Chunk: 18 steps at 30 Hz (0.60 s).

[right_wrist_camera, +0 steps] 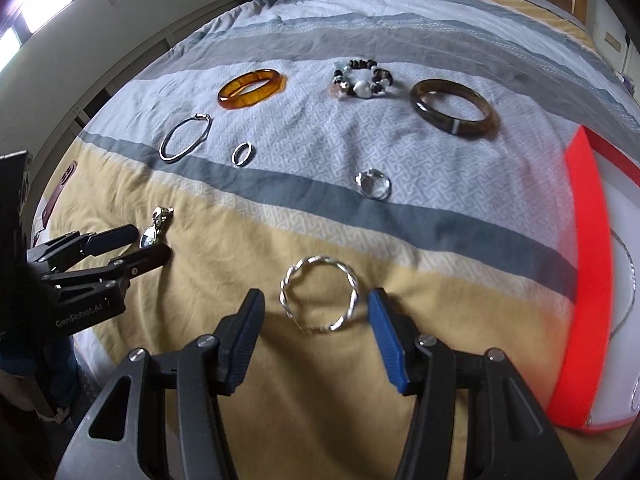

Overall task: Organize jewelry
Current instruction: 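Grasp the wristwatch with the left tool while the right tool grasps the second twisted hoop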

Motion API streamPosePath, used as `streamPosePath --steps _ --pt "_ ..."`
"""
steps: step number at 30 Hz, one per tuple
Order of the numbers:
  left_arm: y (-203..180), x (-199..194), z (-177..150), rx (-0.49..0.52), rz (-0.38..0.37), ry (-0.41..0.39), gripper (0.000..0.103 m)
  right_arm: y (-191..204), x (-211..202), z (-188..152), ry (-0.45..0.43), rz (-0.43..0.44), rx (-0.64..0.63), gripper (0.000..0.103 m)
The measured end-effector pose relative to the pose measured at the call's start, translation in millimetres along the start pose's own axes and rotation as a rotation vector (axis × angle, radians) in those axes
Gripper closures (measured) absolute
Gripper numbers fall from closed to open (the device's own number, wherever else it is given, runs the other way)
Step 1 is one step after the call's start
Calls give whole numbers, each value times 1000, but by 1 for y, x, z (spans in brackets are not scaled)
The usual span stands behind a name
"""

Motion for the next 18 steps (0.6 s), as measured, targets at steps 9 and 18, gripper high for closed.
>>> streamPosePath --steps 9,18 --pt "-6 0 -1 22 -9 -2 78 0 -2 -3 -3 13 1 65" --pt "-13 -31 -5 1 -8 -27 78 8 -40 -6 -49 44 5 65"
Point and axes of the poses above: each gripper's, at about its wrist camera, not at the fingertips, and x roughly the way its jaws point, y to its left, z to its top, the point moved 10 cm from there along x, roughly the way its jaws point, and after that the axes turned 5 degrees about -y, right-handed, at the moved point
